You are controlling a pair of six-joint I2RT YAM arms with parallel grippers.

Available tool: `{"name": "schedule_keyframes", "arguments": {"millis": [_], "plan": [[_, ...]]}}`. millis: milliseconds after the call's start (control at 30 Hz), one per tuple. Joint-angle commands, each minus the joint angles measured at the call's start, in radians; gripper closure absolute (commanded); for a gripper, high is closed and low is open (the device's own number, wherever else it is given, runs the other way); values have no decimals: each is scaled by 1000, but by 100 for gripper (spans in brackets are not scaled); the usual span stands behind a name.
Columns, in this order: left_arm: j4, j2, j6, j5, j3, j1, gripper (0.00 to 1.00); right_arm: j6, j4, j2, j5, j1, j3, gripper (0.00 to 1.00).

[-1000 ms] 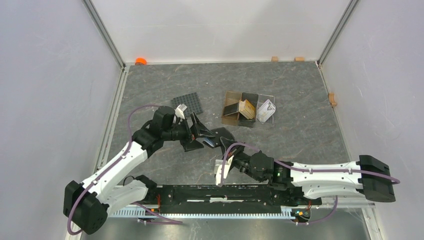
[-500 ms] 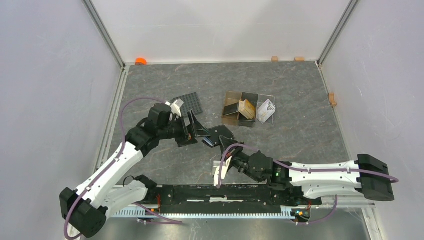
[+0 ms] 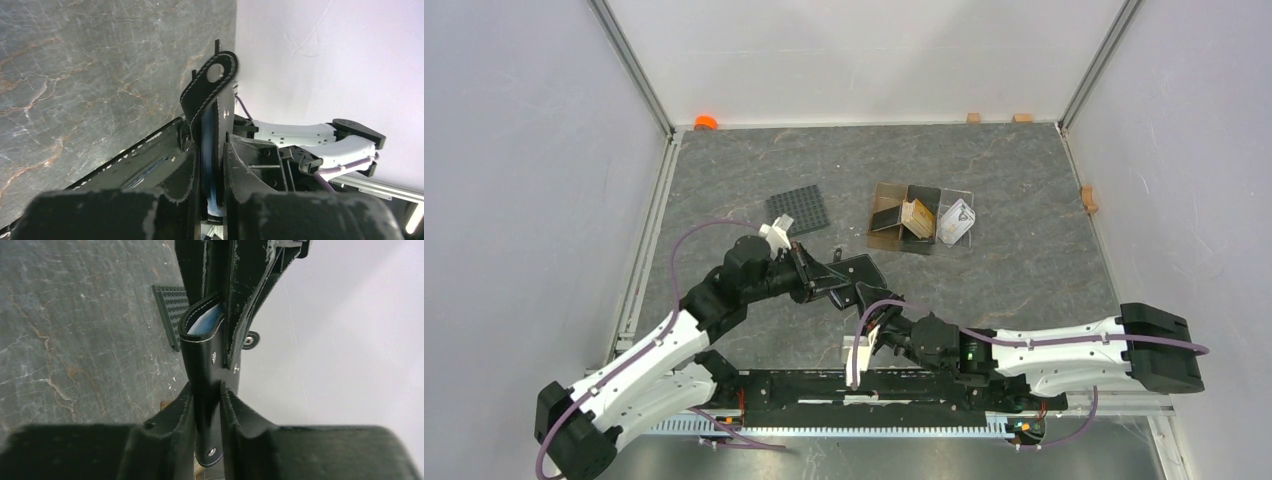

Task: Put the credit cards into the card holder
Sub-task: Turn over the card holder at the center of the board.

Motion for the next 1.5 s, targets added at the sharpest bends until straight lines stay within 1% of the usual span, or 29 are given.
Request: {"name": "schedule_keyframes", "arguments": {"millis": [0,67,133,200,267,367,467,533,600,633,667,700,767,800,867,933,967,1000,1067,1133,1233,1400,1433,1467], "plan": [[64,-107,-112,-163,-142,-41,96,130,106,-48,92,13,-19,63],[99,-144,-146,-254,-196,-72,98,250,28,-71,114,15,-19,54],[126,-175,-165,-384,-251,-121,98,382,-55,-88,165,16,-11,44],[175,-190,-186,-523,-312,-177,98,495,-118,-108,182,15,-15,40],[231,-182,-194,-644,-356,-227,98,591,-128,-139,197,15,-49,36],[306,-121,-191,-769,-396,-295,98,788,-180,-198,248,-9,-75,28],[367,-13,-189,-869,-410,-369,98,994,-303,-244,184,-88,-53,27],[422,69,-199,-895,-414,-410,94,1119,-375,-273,113,-140,-40,26],[464,142,-193,-896,-406,-432,87,1200,-403,-292,38,-177,-37,22],[479,171,-186,-893,-400,-443,79,1221,-406,-303,3,-191,-43,18],[487,191,-172,-883,-391,-452,72,1249,-404,-313,-30,-203,-52,8],[487,208,-157,-867,-384,-458,61,1276,-400,-320,-62,-217,-59,3],[476,226,-100,-814,-369,-462,39,1325,-377,-341,-122,-244,-85,2],[432,221,-85,-792,-362,-462,29,1354,-369,-347,-143,-256,-101,2],[323,195,-67,-750,-355,-462,12,1425,-380,-360,-149,-272,-119,2],[221,139,-40,-706,-365,-460,3,1538,-447,-369,-97,-278,-117,2],[180,103,-23,-677,-378,-456,0,1608,-485,-371,-73,-278,-112,2],[139,69,-5,-645,-384,-451,0,1667,-518,-373,-63,-279,-112,2],[65,0,33,-592,-388,-429,0,1775,-521,-373,-83,-278,-131,5],[25,-26,91,-536,-372,-385,0,1860,-517,-367,-113,-279,-158,6],[-9,7,173,-484,-321,-327,0,1913,-482,-347,-124,-279,-193,6],[-24,148,302,-474,-213,-321,0,1921,-504,-318,-118,-279,-186,8],[-25,182,327,-482,-195,-320,0,1914,-504,-315,-120,-279,-183,9],[-17,214,352,-488,-181,-320,0,1903,-498,-313,-126,-278,-183,12]]}}
